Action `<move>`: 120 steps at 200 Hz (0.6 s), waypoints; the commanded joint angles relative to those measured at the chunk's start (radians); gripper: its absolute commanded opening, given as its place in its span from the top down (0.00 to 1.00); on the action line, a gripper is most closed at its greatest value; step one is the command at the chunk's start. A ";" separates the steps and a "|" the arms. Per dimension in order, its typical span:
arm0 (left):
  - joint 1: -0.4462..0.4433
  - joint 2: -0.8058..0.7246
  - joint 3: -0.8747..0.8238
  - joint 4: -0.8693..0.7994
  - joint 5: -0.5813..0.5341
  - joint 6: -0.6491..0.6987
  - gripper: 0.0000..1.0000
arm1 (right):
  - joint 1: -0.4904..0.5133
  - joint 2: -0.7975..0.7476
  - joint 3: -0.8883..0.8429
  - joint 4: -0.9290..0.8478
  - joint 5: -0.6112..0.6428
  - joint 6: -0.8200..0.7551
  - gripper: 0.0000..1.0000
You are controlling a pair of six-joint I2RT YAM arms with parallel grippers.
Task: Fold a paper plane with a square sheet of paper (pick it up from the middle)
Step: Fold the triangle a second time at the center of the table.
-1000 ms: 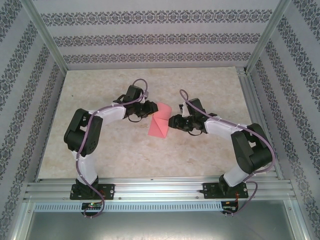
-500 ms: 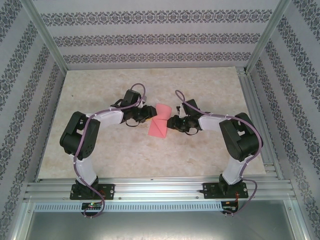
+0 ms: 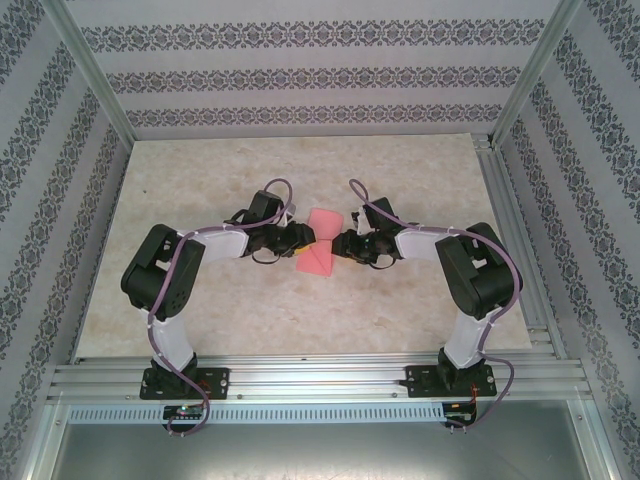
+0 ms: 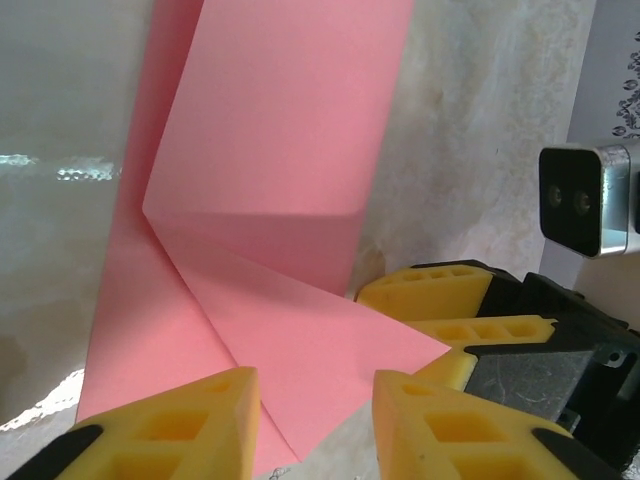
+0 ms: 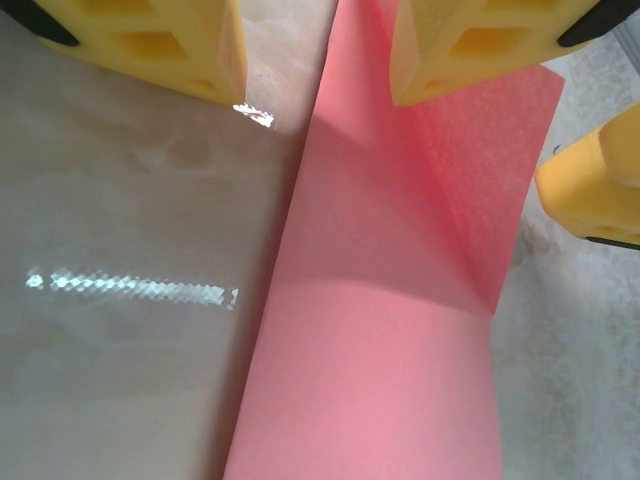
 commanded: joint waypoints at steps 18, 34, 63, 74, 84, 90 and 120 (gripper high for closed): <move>-0.010 0.055 0.040 -0.004 -0.025 0.000 0.71 | 0.007 0.035 0.033 0.057 -0.021 0.012 0.56; -0.010 0.072 0.046 -0.003 -0.025 0.003 0.72 | 0.007 0.043 0.041 0.059 -0.024 0.015 0.55; -0.010 0.102 0.071 -0.023 -0.026 0.013 0.74 | 0.008 0.061 0.045 0.077 -0.029 0.030 0.55; -0.010 0.115 0.076 -0.030 -0.033 0.015 0.74 | 0.009 0.068 0.048 0.084 -0.036 0.035 0.55; -0.010 0.126 0.079 -0.034 -0.031 0.017 0.75 | 0.009 0.069 0.046 0.094 -0.037 0.041 0.55; -0.010 0.133 0.083 -0.039 -0.033 0.020 0.75 | 0.009 0.071 0.047 0.099 -0.039 0.043 0.55; -0.011 0.155 0.086 -0.041 -0.032 0.017 0.75 | 0.012 0.077 0.057 0.108 -0.048 0.050 0.56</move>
